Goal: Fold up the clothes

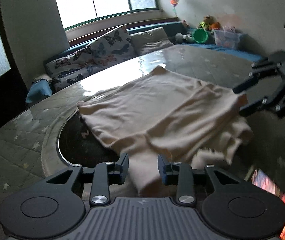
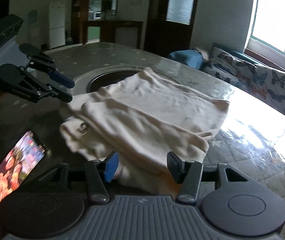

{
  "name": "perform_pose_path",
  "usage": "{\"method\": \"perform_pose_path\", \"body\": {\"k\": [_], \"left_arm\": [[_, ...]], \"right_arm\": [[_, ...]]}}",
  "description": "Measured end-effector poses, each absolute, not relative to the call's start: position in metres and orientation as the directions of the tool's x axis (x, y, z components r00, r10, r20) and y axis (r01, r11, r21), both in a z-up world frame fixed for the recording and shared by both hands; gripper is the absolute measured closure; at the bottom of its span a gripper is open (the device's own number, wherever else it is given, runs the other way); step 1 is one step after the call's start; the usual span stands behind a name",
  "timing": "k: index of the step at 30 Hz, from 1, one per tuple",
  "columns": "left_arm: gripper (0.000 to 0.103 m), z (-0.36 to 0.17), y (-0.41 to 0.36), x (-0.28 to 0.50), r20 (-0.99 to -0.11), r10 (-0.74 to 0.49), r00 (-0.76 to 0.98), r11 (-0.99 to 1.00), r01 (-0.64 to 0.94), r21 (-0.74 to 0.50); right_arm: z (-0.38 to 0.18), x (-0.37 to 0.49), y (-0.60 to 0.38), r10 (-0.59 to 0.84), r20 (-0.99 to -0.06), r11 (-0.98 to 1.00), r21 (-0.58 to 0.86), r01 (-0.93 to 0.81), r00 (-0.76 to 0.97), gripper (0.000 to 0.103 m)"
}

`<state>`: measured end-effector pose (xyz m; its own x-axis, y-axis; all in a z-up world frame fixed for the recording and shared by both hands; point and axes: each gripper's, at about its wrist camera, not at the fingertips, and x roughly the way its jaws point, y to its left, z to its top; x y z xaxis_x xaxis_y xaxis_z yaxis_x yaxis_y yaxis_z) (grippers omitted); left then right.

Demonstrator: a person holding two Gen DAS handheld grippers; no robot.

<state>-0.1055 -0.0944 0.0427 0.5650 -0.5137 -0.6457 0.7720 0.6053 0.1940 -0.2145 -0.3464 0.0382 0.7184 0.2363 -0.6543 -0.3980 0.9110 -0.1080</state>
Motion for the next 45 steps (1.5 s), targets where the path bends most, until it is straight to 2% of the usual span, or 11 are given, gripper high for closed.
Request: {"method": "perform_pose_path", "body": {"k": [9,15,19,21,23,25,39,45], "left_arm": [[0.068,0.027,-0.097,-0.139,-0.656,-0.556,0.511,0.421,0.853,0.308],[0.068,0.013,-0.113,-0.146,-0.643,-0.589,0.490,0.294,0.870,0.395],[0.069,0.007,-0.119,-0.143,-0.636,-0.610,0.473,0.253,0.877,0.410],[0.074,0.005,-0.121,-0.141,-0.634,-0.618,0.465,0.250,0.881,0.402],[0.088,0.004,-0.122,-0.138,-0.630,-0.623,0.464,0.256,0.882,0.396],[0.091,0.007,-0.123,-0.134,-0.623,-0.631,0.463,0.280,0.884,0.374],[0.093,0.035,-0.121,-0.091,-0.581,-0.686,0.439,0.457,0.881,0.127],[0.093,0.038,-0.123,-0.075,-0.581,-0.692,0.428,0.488,0.871,0.059]], "right_arm": [[0.028,-0.224,-0.325,0.232,-0.698,0.845,-0.200,-0.495,0.678,0.041],[0.029,-0.225,-0.323,0.244,-0.692,0.840,-0.199,-0.504,0.680,0.035],[0.028,-0.226,-0.325,0.244,-0.694,0.839,-0.199,-0.506,0.677,0.034],[0.027,-0.225,-0.326,0.240,-0.697,0.839,-0.201,-0.505,0.676,0.034],[0.026,-0.225,-0.328,0.238,-0.700,0.840,-0.199,-0.505,0.673,0.034],[0.025,-0.225,-0.328,0.241,-0.699,0.837,-0.202,-0.509,0.673,0.034],[0.012,-0.226,-0.326,0.225,-0.653,0.783,-0.319,-0.533,0.723,0.028],[0.011,-0.225,-0.324,0.208,-0.580,0.781,-0.386,-0.491,0.788,0.028]]}}
